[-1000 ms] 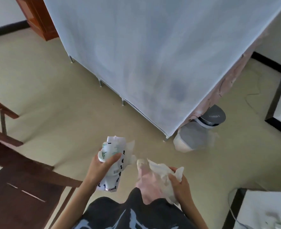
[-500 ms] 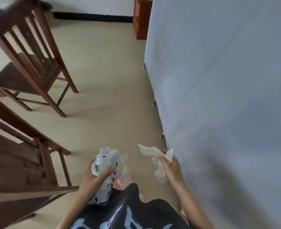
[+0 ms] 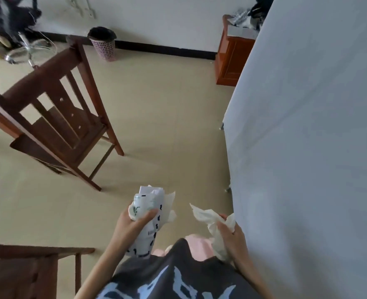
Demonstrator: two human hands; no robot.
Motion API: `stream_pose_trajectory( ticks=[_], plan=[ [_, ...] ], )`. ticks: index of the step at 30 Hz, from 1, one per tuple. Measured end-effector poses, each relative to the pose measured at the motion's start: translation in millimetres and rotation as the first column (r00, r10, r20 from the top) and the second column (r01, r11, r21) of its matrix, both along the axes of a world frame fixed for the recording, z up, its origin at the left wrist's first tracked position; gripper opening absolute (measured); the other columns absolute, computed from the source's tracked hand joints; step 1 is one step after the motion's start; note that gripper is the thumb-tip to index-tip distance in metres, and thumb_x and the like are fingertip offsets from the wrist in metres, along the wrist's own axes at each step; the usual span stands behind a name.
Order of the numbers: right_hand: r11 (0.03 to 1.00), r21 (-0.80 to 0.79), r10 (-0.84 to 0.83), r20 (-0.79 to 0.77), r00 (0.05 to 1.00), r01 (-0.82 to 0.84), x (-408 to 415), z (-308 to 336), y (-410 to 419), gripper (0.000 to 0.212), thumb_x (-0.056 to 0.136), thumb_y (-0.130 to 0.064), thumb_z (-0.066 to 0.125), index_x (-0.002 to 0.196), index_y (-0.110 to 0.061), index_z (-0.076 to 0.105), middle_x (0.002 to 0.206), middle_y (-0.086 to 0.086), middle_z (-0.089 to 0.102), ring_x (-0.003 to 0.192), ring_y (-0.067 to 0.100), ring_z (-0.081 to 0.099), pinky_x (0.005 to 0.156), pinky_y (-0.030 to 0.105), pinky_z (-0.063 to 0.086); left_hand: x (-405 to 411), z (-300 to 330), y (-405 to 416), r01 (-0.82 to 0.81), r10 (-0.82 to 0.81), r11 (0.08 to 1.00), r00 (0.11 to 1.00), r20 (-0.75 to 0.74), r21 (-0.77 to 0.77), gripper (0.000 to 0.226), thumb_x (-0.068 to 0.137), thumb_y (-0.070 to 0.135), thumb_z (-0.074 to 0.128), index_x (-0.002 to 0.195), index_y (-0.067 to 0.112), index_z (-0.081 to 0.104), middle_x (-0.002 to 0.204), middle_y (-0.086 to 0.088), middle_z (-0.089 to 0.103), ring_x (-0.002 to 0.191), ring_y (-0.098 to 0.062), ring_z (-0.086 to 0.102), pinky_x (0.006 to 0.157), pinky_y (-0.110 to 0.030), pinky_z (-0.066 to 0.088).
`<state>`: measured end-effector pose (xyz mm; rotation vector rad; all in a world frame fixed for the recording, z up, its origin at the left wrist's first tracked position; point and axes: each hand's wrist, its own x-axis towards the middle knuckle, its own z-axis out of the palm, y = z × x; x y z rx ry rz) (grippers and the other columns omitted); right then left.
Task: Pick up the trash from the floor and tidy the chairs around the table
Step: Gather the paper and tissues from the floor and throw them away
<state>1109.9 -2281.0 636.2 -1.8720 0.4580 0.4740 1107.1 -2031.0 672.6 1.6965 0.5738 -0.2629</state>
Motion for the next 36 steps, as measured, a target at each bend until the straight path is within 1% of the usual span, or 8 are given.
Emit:
stream_pose_trajectory(
  ticks=[6,10,14,18,21,28,33,36],
  plan=[
    [0.997,0.016,-0.071,-0.004,0.997,0.071,142.5,-9.3,-2.6,0.014,0.076,-0.036,0.054,0.086,-0.039,0.063,0.081,-0.016,0.067,0.07,-0.005,0.063,0.057,0.014,0.045,153.3,-1.0,-4.8,0.045,-0.046,0.999,0.998,0.049,0.022,0.061,0.047,0.06,0.067,0.093,0.02,0.06,0.085,-0.005,0.071,0.076,-0.023,0.068,0.07,-0.044,0.056],
    [1.0,-0.001,-0.025,-0.012,1.0,0.025,265.1,-19.9,-0.4,0.022,0.068,-0.047,0.052,0.084,-0.039,0.066,0.079,-0.012,0.069,0.078,0.006,0.066,0.068,0.029,0.052,256.7,-11.6,-7.7,-0.012,0.012,1.0,0.998,0.055,0.014,0.067,0.043,0.063,0.068,0.095,0.021,0.059,0.086,-0.002,0.071,0.076,-0.021,0.068,0.068,-0.039,0.057],
    [0.991,0.007,0.134,0.048,0.99,-0.135,403.4,-11.8,13.2,0.01,0.082,-0.045,0.051,0.086,-0.041,0.059,0.085,-0.013,0.066,0.081,0.007,0.063,0.074,0.034,0.056,347.7,-7.8,-2.6,-0.111,0.111,0.994,0.992,0.056,-0.003,0.062,0.045,0.063,0.068,0.093,0.024,0.061,0.086,-0.001,0.071,0.076,-0.018,0.068,0.071,-0.041,0.057],
    [0.959,0.006,0.282,0.077,0.956,-0.283,526.1,0.1,49.6,0.007,0.092,-0.029,0.051,0.094,-0.035,0.055,0.089,-0.011,0.061,0.083,0.007,0.06,0.057,0.013,0.046,416.6,-1.0,13.3,-0.253,0.253,0.967,0.967,0.02,-0.027,0.057,0.046,0.059,0.067,0.09,0.024,0.061,0.085,-0.003,0.071,0.076,-0.019,0.068,0.07,-0.041,0.056],
    [0.937,0.004,0.348,0.095,0.933,-0.35,603.7,1.1,86.0,0.017,0.091,-0.026,0.051,0.106,-0.022,0.057,0.09,-0.008,0.062,0.081,0.005,0.06,0.06,0.017,0.047,463.1,-7.1,31.3,-0.34,0.341,0.94,0.94,0.001,-0.038,0.057,0.048,0.058,0.068,0.091,0.021,0.061,0.085,-0.006,0.072,0.077,-0.024,0.068,0.072,-0.046,0.056],
    [0.909,0.032,0.413,0.05,0.909,-0.415,764.7,-17.7,166.0,0.011,0.091,-0.02,0.052,0.098,-0.029,0.054,0.086,-0.011,0.06,0.078,0.002,0.057,0.063,0.018,0.046,620.7,-25.5,103.0,-0.438,0.439,0.894,0.898,-0.021,-0.095,0.062,0.047,0.056,0.069,0.092,0.013,0.062,0.081,-0.012,0.073,0.074,-0.029,0.069,0.069,-0.044,0.057],
    [0.927,0.006,0.376,0.012,0.927,-0.376,865.8,-9.1,209.7,0.023,0.064,-0.051,0.054,0.083,-0.037,0.057,0.084,-0.009,0.065,0.079,0.002,0.059,0.065,0.016,0.045,757.1,-11.7,173.1,-0.434,0.435,0.9,0.9,0.024,-0.043,0.061,0.047,0.059,0.067,0.094,0.019,0.062,0.088,-0.005,0.071,0.082,-0.024,0.068,0.076,-0.046,0.055],
    [0.935,-0.001,0.353,-0.032,0.935,-0.354,925.2,-9.5,232.4,0.02,0.064,-0.044,0.051,0.079,-0.034,0.059,0.08,-0.009,0.065,0.075,0.003,0.06,0.061,0.017,0.043,833.1,-1.1,209.4,-0.402,0.402,0.916,0.915,0.029,-0.015,0.067,0.047,0.059,0.065,0.098,0.015,0.061,0.089,-0.007,0.07,0.082,-0.026,0.067,0.074,-0.045,0.054]
  ],
)
